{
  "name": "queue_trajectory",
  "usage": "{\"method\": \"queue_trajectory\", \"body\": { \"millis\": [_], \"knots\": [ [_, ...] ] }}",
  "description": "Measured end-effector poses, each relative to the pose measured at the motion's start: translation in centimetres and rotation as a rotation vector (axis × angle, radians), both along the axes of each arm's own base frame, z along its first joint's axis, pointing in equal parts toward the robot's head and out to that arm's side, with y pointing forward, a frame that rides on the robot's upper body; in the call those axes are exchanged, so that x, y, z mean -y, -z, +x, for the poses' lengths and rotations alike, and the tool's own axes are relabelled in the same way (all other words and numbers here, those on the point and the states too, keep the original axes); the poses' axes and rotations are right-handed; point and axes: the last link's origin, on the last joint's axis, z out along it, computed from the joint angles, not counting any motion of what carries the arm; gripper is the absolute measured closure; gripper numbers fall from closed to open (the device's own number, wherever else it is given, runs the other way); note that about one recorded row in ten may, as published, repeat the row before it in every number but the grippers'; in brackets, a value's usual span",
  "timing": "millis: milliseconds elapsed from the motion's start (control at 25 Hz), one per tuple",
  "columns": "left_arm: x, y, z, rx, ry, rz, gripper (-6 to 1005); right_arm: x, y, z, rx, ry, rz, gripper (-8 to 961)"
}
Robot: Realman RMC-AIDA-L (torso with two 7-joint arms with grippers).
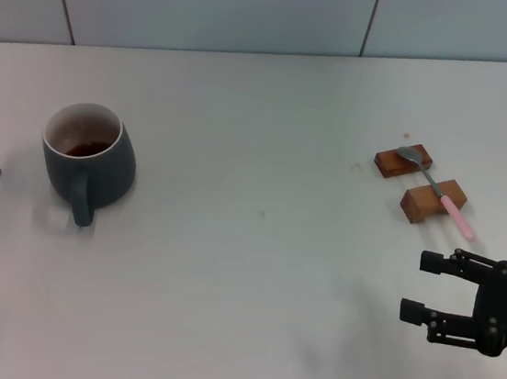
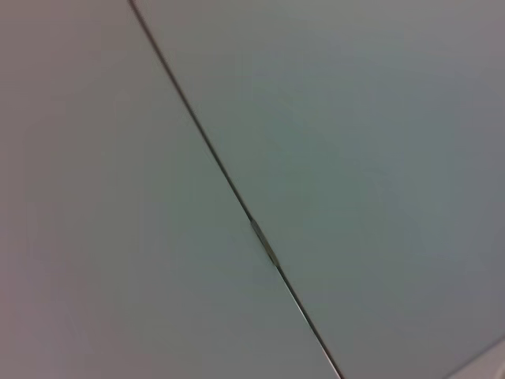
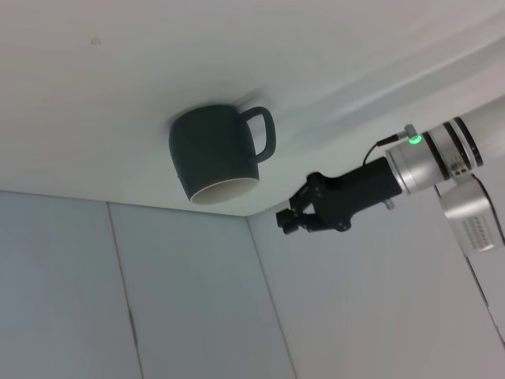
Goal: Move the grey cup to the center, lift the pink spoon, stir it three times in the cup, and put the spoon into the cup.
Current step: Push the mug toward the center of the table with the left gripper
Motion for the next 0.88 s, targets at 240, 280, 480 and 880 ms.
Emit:
{"method": "queue_trajectory", "body": {
  "millis": [240, 280, 480, 880],
  "knots": [
    [-0.2, 0.9, 0.7, -0.060, -0.014, 0.003, 795, 0.0, 0.0, 0.0, -0.002, 0.000, 0.000, 125],
    [-0.4, 2.0, 1.3, -0.091, -0.002, -0.044, 829, 0.0, 0.0, 0.0, -0.002, 0.000, 0.000, 125],
    [-0.5, 2.9, 1.6, -0.097, 0.007, -0.088, 1001, 0.0, 0.0, 0.0, -0.003, 0.002, 0.001, 125],
    [-0.9, 5.1, 3.5, -0.098, 0.078, -0.209, 1000, 0.2, 0.0, 0.1, -0.003, 0.007, 0.001, 125]
  ]
}}
